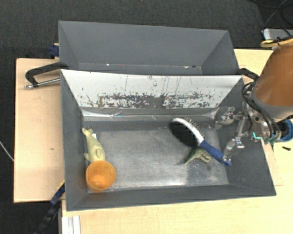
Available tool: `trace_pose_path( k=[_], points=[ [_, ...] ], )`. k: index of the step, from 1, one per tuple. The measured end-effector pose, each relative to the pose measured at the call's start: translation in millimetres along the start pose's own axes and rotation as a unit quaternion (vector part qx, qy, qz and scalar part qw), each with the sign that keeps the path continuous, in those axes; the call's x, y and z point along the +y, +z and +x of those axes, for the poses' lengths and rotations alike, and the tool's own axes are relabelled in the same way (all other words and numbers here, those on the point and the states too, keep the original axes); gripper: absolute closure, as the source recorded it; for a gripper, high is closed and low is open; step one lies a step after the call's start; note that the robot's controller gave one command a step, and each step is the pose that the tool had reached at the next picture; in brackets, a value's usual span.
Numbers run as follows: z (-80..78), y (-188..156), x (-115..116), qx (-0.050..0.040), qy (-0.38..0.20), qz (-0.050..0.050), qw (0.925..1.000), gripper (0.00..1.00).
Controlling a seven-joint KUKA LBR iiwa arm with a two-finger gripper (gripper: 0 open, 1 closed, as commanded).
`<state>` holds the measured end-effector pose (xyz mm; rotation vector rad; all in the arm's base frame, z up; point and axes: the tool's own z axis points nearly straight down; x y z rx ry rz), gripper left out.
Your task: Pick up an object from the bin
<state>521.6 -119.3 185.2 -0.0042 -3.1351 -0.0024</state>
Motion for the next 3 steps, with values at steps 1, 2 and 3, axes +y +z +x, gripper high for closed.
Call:
trace_pose_path(
  k=[1,2,3],
  points=[
    [-49.1,114,49,-0.0052,0.09,0.0,0.9959,0.0],
    [-44.7,112,86,-0.0064,0.117,0.0,0.9931,0.0],
    [-46.0,111,86,-0.0059,0.117,0.001,0.9931,0.0]
  ],
)
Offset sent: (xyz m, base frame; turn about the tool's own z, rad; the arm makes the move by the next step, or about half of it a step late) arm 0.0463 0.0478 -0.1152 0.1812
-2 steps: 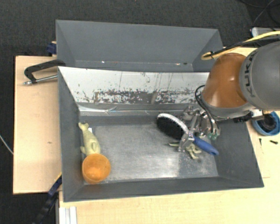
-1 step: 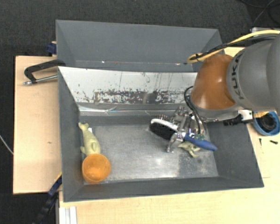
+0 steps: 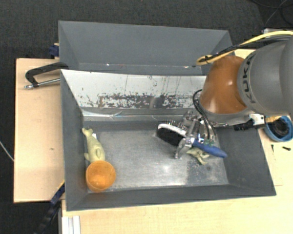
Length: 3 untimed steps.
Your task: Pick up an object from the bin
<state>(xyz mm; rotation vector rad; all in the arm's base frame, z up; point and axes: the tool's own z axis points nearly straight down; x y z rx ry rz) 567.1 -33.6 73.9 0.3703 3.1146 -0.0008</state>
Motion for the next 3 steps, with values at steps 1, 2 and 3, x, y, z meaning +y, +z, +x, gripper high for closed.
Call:
trace_pose_path(
  k=[1,2,3],
  points=[
    [-0.9,-0.7,0.3,0.0005,-0.001,0.0,1.0,0.0],
    [-1.6,-1.2,0.8,0.0006,-0.002,0.0,1.0,0.0],
    [-2.0,-2.1,0.8,0.0004,-0.001,0.0,1.0,1.0]
  ],
)
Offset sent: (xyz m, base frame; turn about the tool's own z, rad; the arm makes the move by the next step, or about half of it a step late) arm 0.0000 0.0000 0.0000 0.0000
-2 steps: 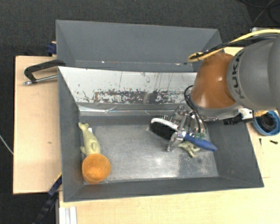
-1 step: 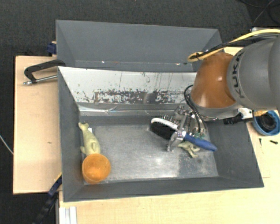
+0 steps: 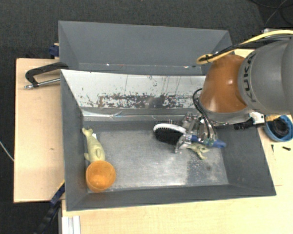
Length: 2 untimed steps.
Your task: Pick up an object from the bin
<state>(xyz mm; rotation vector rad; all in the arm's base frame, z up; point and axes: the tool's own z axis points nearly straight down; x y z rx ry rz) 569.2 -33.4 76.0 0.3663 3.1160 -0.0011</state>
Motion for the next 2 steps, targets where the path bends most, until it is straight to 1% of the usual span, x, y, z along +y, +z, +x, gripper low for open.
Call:
trace_pose_path(
  k=[1,2],
  points=[
    [-2.9,-77,1,-0.0033,-0.001,-0.002,1.0,1.0],
    [-4.1,-100,2,-0.0012,-0.002,-0.001,1.0,1.0]
  ],
)
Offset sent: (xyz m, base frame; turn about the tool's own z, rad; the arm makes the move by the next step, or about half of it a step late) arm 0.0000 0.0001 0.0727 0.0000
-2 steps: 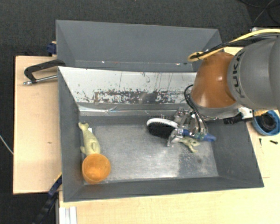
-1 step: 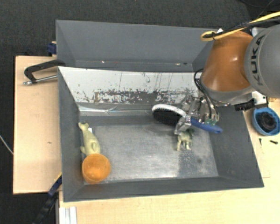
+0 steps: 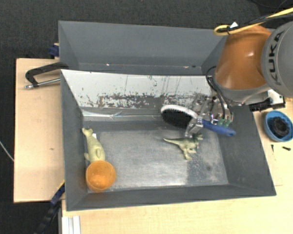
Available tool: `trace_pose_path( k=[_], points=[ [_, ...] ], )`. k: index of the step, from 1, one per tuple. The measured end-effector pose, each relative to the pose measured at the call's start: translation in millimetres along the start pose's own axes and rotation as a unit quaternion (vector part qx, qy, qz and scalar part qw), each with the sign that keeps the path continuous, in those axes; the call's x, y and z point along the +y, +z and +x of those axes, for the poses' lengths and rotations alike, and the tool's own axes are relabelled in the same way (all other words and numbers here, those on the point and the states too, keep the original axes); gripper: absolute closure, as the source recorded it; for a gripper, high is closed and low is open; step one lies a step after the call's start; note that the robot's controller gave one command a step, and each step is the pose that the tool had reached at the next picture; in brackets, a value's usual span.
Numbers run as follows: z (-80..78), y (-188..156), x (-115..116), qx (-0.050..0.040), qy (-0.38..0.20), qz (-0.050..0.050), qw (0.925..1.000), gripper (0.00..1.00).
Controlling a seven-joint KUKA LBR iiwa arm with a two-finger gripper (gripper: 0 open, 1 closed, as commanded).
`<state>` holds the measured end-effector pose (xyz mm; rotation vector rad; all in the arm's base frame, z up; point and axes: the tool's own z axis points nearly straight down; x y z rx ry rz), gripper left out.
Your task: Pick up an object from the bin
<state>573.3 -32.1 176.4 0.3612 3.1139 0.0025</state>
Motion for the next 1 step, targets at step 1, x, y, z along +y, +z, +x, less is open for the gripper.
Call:
trace_pose_path(
  k=[1],
  points=[
    [-1.2,-24.1,1.0,0.0001,-0.001,0.0,1.0,1.0]
  ],
)
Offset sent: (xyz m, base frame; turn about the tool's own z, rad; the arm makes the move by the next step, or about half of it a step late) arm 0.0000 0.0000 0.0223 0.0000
